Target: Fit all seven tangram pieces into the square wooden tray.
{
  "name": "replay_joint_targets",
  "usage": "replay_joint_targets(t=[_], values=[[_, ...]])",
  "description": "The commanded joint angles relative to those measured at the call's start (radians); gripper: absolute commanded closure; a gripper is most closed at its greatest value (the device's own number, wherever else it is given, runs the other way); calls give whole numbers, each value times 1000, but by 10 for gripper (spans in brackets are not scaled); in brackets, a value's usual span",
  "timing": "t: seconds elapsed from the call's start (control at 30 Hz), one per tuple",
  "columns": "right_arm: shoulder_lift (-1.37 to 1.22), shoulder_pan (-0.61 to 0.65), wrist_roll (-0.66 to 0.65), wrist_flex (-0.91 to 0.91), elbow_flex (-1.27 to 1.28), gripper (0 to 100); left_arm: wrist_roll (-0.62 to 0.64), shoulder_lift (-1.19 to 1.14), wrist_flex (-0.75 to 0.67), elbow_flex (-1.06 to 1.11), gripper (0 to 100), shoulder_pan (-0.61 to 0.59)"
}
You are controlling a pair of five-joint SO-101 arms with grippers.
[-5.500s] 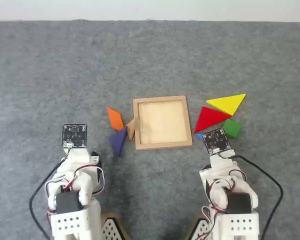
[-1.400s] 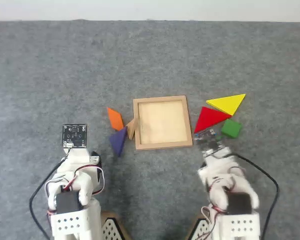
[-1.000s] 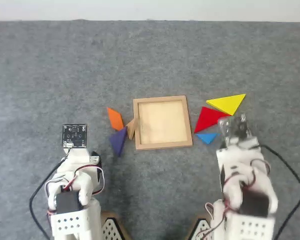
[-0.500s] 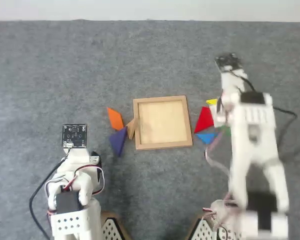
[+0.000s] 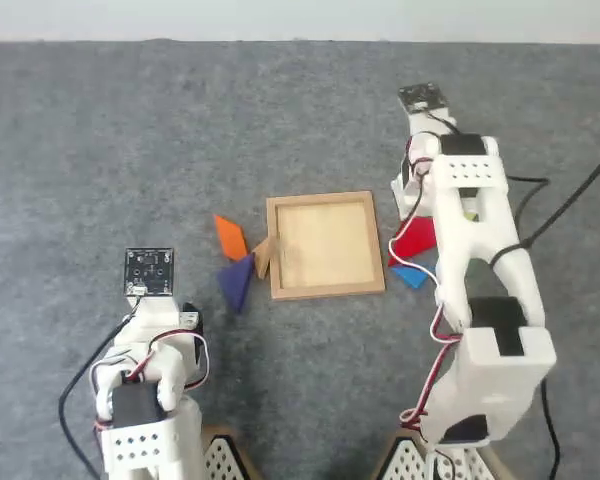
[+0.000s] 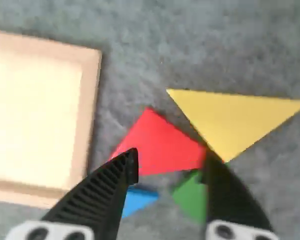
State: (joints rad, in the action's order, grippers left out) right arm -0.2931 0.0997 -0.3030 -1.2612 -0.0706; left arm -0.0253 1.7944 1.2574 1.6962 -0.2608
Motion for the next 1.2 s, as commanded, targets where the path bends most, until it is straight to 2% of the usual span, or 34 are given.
replay_joint_targets(t=[0.0, 0.13, 0.33, 0.43, 0.5, 0.87, 1.03, 1.17], values=[[-12, -25, -298, -85, -132, 629, -2, 20, 3, -13, 907, -6], [-84, -68, -466, -105, -206, 623, -2, 20, 3, -13, 907, -6], [-242, -70, -591, -85, -273, 623, -2, 20, 3, -13, 907, -6], [-286, -73, -770, -110, -275, 623, -2, 20, 3, -13, 907, -6], [-300, -77, -839, -125, -275, 630, -2, 20, 3, -13, 907, -6], [-401, -202, -847, -87, -430, 646, -2, 20, 3, -13, 907, -6], [-490, -219, -964, -183, -522, 648, -2, 20, 3, -13, 907, -6], [-558, -240, -973, -191, -601, 648, -2, 20, 3, -13, 907, -6]])
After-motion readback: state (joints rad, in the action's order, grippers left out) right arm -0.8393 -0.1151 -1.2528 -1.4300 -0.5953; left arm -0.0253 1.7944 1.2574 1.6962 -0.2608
